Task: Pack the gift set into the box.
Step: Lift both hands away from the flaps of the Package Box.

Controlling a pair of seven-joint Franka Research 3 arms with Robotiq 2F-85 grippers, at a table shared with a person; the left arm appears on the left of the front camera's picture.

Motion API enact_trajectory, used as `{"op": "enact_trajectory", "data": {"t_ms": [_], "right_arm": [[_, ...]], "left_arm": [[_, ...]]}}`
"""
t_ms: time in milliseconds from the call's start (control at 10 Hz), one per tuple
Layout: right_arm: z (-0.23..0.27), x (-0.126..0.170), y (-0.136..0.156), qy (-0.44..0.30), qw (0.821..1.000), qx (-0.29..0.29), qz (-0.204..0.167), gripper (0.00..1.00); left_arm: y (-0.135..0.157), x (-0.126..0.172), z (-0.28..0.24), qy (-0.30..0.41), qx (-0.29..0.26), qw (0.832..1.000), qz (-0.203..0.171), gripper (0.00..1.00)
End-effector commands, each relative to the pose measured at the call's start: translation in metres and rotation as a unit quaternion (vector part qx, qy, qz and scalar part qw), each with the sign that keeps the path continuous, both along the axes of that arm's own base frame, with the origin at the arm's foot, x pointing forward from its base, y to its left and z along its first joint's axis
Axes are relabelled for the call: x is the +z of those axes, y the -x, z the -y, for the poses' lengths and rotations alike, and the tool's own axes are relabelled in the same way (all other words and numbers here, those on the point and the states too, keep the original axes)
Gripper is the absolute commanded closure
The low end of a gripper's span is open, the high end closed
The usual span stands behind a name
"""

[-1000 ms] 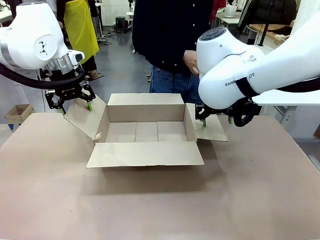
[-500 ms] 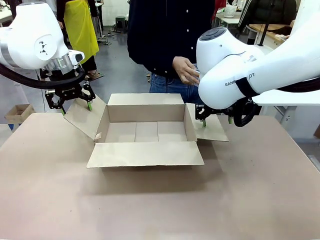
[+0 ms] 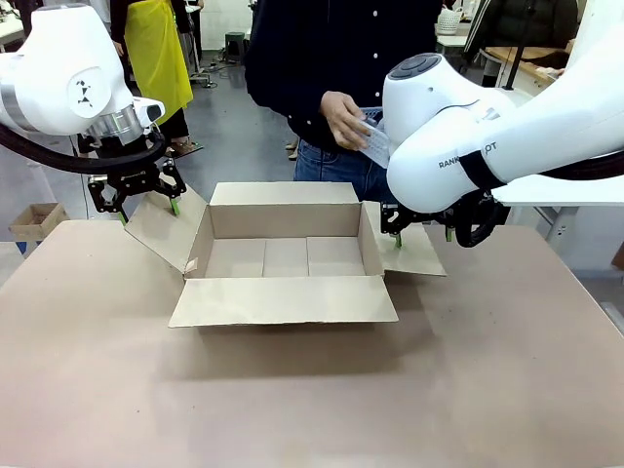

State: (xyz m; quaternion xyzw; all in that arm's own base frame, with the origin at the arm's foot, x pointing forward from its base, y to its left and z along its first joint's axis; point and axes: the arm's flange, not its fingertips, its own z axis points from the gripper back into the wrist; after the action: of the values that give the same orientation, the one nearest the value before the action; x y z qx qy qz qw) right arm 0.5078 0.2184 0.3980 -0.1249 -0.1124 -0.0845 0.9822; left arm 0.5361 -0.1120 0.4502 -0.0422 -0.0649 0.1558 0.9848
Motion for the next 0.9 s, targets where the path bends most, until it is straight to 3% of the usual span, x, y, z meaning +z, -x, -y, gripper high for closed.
{"op": "enact_trajectory", "data": {"t_ms": [0,800], "right_arm": [[-0.0011,0.0020,-0.0005,0.003,1.000,-0.001,-0.003,0.00],[-0.0011,0.0020,-0.0005,0.003,1.000,-0.001,-0.003,0.00]], "left_arm": [[0.0016,0.0026,-0.0001,-0.008,0.007,1.000,0.000,0.00],[0.0016,0.0026,-0.0001,-0.008,0.007,1.000,0.000,0.00]]}}
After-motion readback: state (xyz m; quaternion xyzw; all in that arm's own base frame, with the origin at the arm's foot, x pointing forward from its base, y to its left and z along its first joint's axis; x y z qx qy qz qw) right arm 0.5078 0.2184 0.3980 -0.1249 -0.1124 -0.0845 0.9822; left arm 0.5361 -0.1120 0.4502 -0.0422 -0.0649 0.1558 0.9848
